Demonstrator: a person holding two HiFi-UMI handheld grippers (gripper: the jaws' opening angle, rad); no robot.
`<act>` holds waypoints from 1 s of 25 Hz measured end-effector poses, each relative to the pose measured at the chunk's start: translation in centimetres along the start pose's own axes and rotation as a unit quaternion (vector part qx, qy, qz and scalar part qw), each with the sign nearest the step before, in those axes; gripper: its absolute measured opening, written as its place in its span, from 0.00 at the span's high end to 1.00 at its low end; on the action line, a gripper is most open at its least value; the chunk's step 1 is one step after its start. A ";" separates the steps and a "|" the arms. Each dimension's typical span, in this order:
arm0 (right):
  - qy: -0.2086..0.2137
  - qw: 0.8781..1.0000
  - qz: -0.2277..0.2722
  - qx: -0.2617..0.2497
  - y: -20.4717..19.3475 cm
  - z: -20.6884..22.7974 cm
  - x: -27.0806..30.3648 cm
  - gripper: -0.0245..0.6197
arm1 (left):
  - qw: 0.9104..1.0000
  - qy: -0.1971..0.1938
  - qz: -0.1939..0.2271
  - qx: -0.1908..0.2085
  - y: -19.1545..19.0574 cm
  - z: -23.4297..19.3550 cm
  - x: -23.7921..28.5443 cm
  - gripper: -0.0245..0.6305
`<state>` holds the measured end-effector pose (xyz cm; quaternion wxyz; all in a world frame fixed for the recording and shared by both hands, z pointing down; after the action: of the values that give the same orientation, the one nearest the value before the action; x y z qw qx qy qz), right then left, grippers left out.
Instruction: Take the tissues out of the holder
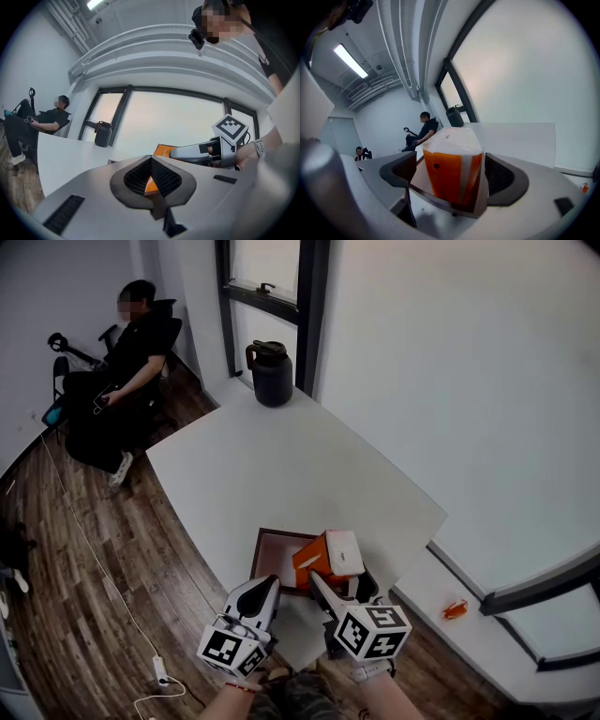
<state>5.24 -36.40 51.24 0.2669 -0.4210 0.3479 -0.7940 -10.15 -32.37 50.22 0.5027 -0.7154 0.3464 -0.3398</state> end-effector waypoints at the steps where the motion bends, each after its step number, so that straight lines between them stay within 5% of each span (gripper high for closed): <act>1: 0.000 1.000 -0.003 -0.002 0.0 0.0 0.2 0.29 | 1.000 -0.001 0.000 0.001 0.0 0.0 0.1 0.96; 18: -0.020 0.998 -0.024 -0.058 -0.3 -0.8 1.9 0.30 | 1.000 -0.006 0.012 0.006 -0.7 -0.3 1.1 0.96; 22: -0.039 0.997 -0.028 -0.062 -0.4 -0.4 1.8 0.42 | 1.000 -0.002 0.010 -0.005 -1.0 -0.6 0.7 0.96; 25: -0.043 0.996 -0.033 -0.077 -0.5 -0.6 2.0 0.43 | 1.000 -0.003 0.014 -0.010 -1.6 -0.8 0.5 0.96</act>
<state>3.71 -37.30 52.37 0.2222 -0.4849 0.3820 -0.7547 -10.33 -32.83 52.01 0.5015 -0.7162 0.3585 -0.3271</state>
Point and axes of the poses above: the fingertips, and each gripper's own axes: x forward along the fingers, z to its right, y out of its top, the point moved 4 cm from there along -x, backward along the fingers, and after that the axes turned 9 degrees about -z, right-handed, at the moved point
